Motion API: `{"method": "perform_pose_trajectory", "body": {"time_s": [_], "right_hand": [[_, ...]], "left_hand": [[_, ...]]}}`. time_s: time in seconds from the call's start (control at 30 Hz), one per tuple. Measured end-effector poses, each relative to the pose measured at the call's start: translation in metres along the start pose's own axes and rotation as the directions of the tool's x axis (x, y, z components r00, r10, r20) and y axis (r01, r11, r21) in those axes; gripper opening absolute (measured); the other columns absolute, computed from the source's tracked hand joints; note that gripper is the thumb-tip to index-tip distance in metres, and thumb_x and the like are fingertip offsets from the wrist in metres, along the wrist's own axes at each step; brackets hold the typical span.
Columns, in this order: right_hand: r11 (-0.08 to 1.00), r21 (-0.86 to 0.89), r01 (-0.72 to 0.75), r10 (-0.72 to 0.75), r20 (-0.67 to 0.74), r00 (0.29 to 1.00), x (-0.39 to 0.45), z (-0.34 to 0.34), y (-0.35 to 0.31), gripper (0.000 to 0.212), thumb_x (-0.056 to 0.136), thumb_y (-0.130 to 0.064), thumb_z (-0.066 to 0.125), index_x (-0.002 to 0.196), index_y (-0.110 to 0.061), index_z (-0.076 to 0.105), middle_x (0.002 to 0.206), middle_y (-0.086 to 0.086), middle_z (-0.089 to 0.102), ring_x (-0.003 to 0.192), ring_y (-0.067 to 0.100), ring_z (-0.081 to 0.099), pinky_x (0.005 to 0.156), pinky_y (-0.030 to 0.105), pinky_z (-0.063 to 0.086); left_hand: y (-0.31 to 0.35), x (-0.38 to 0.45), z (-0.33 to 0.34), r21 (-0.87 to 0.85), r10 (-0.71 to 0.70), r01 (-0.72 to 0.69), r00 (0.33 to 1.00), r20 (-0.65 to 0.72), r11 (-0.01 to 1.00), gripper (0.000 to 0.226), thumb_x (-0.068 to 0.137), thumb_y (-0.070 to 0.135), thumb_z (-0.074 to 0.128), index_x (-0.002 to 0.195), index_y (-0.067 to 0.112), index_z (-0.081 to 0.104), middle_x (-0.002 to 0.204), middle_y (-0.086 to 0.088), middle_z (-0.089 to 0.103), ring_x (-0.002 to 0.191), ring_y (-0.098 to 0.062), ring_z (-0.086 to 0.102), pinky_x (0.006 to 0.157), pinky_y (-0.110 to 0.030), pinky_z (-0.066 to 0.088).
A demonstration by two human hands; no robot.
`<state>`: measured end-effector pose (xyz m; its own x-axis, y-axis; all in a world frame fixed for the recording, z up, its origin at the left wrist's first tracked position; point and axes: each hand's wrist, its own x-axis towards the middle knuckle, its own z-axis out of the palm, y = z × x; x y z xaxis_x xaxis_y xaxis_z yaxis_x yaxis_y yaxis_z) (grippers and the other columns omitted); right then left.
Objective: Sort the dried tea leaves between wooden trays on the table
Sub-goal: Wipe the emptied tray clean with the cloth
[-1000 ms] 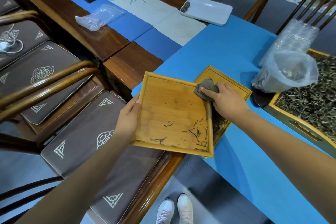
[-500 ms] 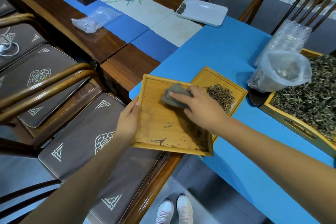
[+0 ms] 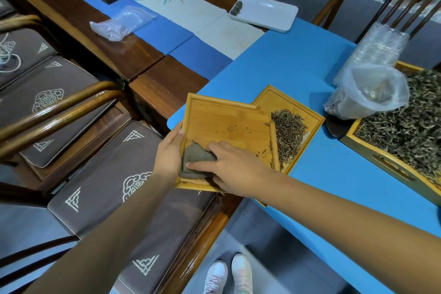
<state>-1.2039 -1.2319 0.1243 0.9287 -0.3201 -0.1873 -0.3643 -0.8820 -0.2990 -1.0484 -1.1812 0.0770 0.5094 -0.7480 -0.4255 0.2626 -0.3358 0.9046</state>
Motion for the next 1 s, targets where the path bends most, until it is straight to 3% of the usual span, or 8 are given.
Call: {"method": "perform_pose_trajectory", "body": {"time_s": [0.2,0.3,0.43,0.63,0.7,0.87,1.0], "right_hand": [[0.994,-0.055,0.094,-0.088,0.099,0.991,0.001,-0.005,0.003,0.056,0.089,-0.02,0.051,0.136,-0.045,0.034,0.125,0.006,0.038,0.103,0.024,0.041,0.065,0.03,0.029],[0.99,-0.084,0.116,-0.107,0.107,0.988,0.001,-0.01,0.006,0.053,0.09,-0.02,0.047,0.135,-0.044,0.036,0.124,0.006,0.04,0.102,0.024,0.042,0.066,0.032,0.033],[0.987,-0.099,0.125,-0.114,0.111,0.987,-0.007,-0.015,0.016,0.05,0.09,-0.021,0.047,0.133,-0.043,0.039,0.126,0.006,0.04,0.104,0.024,0.042,0.069,0.033,0.033],[0.985,-0.13,0.116,-0.097,0.142,0.985,-0.033,-0.016,0.041,0.048,0.091,-0.023,0.046,0.135,-0.041,0.038,0.124,0.007,0.045,0.106,0.024,0.044,0.081,0.038,0.044],[0.983,-0.146,0.115,-0.093,0.149,0.984,-0.04,-0.015,0.05,0.048,0.092,-0.022,0.046,0.135,-0.042,0.038,0.125,0.007,0.045,0.106,0.023,0.043,0.082,0.036,0.044],[0.975,-0.194,0.104,-0.071,0.173,0.982,-0.058,-0.014,0.069,0.049,0.09,-0.021,0.049,0.133,-0.045,0.04,0.123,0.003,0.047,0.101,0.021,0.045,0.078,0.033,0.043],[0.972,-0.221,0.083,-0.046,0.166,0.985,-0.067,-0.016,0.082,0.048,0.089,-0.021,0.049,0.13,-0.046,0.044,0.121,0.002,0.048,0.101,0.021,0.045,0.077,0.033,0.044]], "left_hand": [[0.002,0.002,0.003,-0.03,0.011,-0.011,1.0,0.003,0.999,0.03,0.1,0.024,0.039,0.114,0.029,0.065,0.11,-0.005,0.071,0.102,-0.021,0.067,0.085,-0.036,0.053],[0.002,0.003,0.004,-0.04,0.004,-0.003,1.0,0.019,0.999,0.03,0.099,0.023,0.039,0.113,0.028,0.065,0.109,-0.005,0.071,0.098,-0.02,0.068,0.072,-0.027,0.056],[0.002,0.005,0.004,-0.026,-0.005,0.006,1.0,0.019,1.0,0.032,0.099,0.025,0.039,0.122,0.024,0.061,0.112,-0.006,0.07,0.1,-0.022,0.068,0.078,-0.034,0.055],[0.007,0.008,0.0,0.072,0.012,-0.01,1.0,-0.026,0.997,0.03,0.098,0.032,0.039,0.1,0.049,0.064,0.113,0.005,0.069,0.104,-0.018,0.064,0.086,-0.036,0.051],[0.01,0.008,-0.002,0.108,0.022,-0.019,0.999,-0.03,0.994,0.031,0.098,0.033,0.039,0.095,0.054,0.061,0.11,0.011,0.067,0.103,-0.013,0.063,0.082,-0.03,0.049],[0.016,0.007,-0.006,0.152,0.045,-0.038,0.998,-0.046,0.988,0.031,0.099,0.031,0.038,0.097,0.055,0.058,0.093,0.025,0.066,0.088,0.004,0.062,0.065,-0.015,0.046],[0.016,0.008,-0.01,0.159,0.049,-0.037,0.996,-0.07,0.987,0.033,0.099,0.031,0.037,0.125,0.043,0.054,0.105,0.02,0.061,0.093,0.002,0.056,0.065,-0.014,0.041]]}}
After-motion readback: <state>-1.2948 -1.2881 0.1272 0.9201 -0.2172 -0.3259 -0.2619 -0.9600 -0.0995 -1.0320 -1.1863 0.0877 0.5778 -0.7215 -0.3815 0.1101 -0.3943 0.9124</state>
